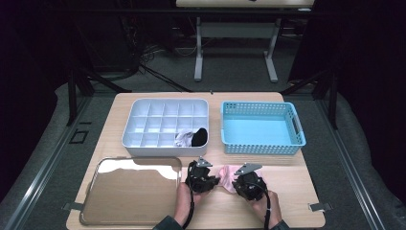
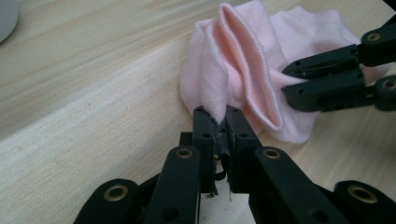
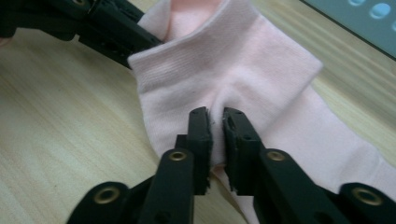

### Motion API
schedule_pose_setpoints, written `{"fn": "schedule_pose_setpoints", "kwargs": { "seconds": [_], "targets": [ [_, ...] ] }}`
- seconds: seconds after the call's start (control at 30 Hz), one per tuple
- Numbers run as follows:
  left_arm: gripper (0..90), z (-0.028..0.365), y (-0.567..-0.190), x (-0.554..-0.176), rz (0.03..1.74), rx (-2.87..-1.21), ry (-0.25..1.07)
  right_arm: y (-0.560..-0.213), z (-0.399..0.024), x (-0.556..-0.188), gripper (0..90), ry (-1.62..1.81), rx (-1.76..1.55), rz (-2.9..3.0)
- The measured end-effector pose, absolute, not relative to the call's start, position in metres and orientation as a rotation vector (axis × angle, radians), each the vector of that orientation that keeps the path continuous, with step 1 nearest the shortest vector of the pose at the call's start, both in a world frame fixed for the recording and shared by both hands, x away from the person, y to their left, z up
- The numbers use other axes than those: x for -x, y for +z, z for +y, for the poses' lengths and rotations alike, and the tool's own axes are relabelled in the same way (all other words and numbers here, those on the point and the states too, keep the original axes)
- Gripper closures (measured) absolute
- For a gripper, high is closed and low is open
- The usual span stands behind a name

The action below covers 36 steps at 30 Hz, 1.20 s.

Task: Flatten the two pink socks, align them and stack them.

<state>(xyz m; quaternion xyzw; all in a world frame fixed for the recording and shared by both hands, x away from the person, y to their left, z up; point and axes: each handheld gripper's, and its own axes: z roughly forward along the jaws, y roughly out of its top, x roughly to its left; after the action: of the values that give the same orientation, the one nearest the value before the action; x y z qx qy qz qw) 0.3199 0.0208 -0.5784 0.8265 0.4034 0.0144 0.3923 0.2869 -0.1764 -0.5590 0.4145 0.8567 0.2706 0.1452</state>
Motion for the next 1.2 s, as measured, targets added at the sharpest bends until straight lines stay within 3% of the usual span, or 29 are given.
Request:
{"fn": "schedule_pose_setpoints", "kwargs": {
  "seconds": [0.27,0.6,0.87,1.03,1.2],
  "targets": [
    [85.1,0.021,-0.578,-0.320,1.030,-2.095,0.040,-0.554,-0.194,-0.285,84.4,0.874,-1.311,2.377],
    [84.3,0.021,-0.578,-0.321,1.030,-2.091,0.032,-0.551,-0.235,-0.285,68.0,0.838,-1.513,2.249],
    [73.0,0.023,-0.576,-0.323,1.030,-2.092,0.029,-0.538,-0.260,-0.277,53.3,0.967,-1.593,2.246],
    [57.7,0.023,-0.571,-0.327,1.031,-2.088,0.035,-0.535,-0.273,-0.279,41.7,1.058,-1.648,2.254],
    [56.7,0.022,-0.569,-0.332,1.023,-2.085,0.013,-0.542,-0.270,-0.287,45.0,0.993,-1.643,2.274]
  ]
}}
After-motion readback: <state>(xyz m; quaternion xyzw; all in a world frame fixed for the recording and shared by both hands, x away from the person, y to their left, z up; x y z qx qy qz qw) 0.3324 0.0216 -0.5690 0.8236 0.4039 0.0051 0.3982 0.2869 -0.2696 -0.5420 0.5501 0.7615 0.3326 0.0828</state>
